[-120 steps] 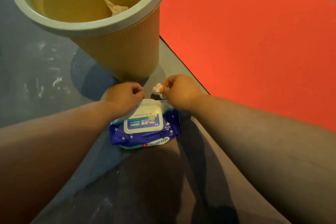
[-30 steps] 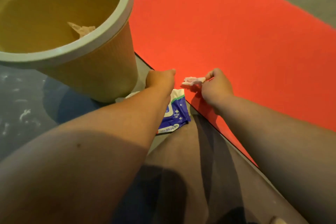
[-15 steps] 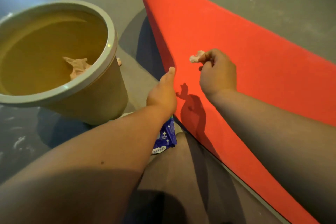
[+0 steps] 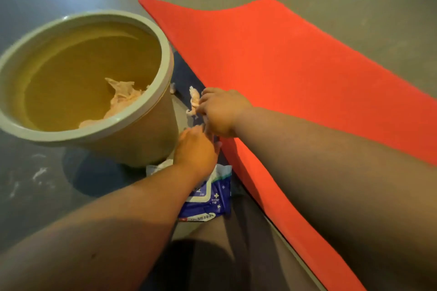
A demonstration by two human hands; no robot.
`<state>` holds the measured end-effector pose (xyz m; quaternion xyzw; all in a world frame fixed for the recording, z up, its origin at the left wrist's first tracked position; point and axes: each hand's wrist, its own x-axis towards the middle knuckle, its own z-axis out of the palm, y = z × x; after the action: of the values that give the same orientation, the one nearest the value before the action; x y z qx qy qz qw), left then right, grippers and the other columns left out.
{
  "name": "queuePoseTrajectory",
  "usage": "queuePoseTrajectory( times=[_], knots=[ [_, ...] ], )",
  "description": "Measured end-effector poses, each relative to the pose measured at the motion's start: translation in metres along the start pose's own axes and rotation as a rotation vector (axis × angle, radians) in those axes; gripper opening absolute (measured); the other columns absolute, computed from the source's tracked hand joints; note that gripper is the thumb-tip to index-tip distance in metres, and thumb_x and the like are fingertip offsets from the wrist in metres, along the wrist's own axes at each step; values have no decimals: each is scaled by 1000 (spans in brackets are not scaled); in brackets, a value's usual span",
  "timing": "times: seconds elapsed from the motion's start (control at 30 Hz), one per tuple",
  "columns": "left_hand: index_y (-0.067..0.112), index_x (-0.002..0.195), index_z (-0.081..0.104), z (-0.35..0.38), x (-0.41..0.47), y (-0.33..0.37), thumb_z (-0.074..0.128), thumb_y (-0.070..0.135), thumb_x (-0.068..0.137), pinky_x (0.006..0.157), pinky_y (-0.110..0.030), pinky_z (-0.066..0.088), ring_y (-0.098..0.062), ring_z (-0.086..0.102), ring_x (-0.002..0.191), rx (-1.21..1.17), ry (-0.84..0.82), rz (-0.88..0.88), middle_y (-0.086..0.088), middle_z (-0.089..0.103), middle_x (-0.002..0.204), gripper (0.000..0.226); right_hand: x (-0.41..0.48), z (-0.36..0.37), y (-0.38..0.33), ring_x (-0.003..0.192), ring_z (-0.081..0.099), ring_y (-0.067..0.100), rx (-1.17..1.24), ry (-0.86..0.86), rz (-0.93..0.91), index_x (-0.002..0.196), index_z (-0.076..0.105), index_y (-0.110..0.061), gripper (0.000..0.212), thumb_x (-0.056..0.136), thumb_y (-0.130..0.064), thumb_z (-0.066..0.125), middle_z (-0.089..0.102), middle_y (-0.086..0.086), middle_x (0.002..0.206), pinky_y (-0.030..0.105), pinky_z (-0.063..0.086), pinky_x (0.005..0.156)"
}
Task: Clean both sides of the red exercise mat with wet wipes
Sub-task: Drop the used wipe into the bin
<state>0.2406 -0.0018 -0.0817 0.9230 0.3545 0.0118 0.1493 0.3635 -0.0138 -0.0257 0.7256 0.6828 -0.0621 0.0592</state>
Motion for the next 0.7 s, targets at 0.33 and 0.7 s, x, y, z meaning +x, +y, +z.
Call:
queuePoseTrajectory(
  times=[0.33,0.7],
  knots=[
    [20,152,21,-13,5,-75,42,26,100,114,-30,19,-15,22,143,74,89,-100,2,21,158,57,68,20,-26,119,51,25,82,-61,21,122,58,-21,33,91,-24,45,52,2,129,37,38,90],
    [26,151,13,-10,79,-92,44,32,99,88,-42,44,-30,46,121,165,-59,-333,-9,38,140,61,67,78,-3,101,55,33,246,356,3,116,65,-13,40,76,-7,65,61,4,118,39,51,71]
  ],
)
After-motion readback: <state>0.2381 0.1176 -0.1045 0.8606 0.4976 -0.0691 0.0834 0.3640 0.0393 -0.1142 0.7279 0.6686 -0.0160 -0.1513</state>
